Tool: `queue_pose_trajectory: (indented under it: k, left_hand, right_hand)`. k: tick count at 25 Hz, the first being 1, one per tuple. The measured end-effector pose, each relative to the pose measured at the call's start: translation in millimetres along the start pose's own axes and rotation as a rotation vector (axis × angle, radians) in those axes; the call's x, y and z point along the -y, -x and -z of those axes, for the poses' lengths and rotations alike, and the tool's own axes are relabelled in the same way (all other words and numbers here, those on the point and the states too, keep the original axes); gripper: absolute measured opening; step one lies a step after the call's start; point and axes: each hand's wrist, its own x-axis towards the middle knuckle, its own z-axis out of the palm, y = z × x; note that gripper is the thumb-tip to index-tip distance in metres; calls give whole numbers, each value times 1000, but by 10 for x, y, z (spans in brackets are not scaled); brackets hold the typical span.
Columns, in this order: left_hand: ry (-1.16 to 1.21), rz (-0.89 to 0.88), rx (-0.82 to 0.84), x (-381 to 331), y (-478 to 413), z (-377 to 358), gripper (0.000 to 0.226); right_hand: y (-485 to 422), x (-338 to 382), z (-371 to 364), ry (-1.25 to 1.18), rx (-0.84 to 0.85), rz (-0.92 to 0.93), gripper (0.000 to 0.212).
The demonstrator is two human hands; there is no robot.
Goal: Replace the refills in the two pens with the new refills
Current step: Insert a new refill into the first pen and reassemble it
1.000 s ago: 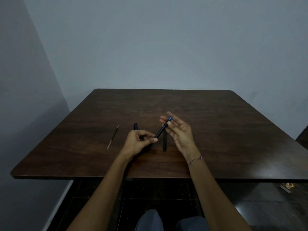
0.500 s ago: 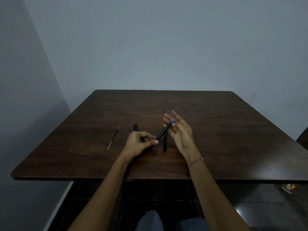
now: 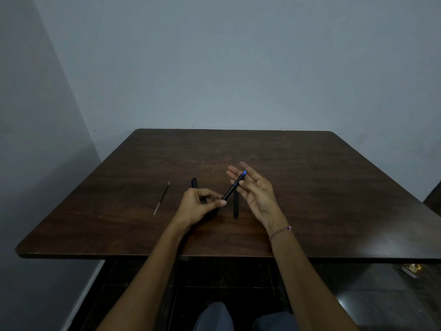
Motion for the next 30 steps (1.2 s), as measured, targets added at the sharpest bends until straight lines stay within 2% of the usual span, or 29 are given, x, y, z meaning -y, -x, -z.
queue_pose_trajectory:
  k: [11, 13, 15, 18, 20, 25, 30]
  left_hand:
    - [13, -11, 20, -39, 51, 7, 11]
    - [13, -12, 20, -49, 63, 6, 10]
    - [26, -12, -6, -55, 62, -2, 11]
    - [27, 0, -35, -51, 53, -4, 12]
    - [25, 5, -29, -41, 46, 5, 13]
    - [18, -10, -24, -16, 30, 1, 12]
    - [6, -28, -21, -4, 28, 0, 12]
  right_hand:
    - [2, -53, -22, 301, -254, 139, 25]
    - [-5, -72, -28, 266, -236, 131, 19]
    - [0, -65, -24, 125, -149, 110, 14]
    - [10, -30, -9, -65, 3, 59, 29]
    - [13, -29, -16, -66, 44, 47, 31]
    - [6, -47, -26, 17, 15, 59, 29]
    - [-7, -54, -4, 90, -69, 92, 19]
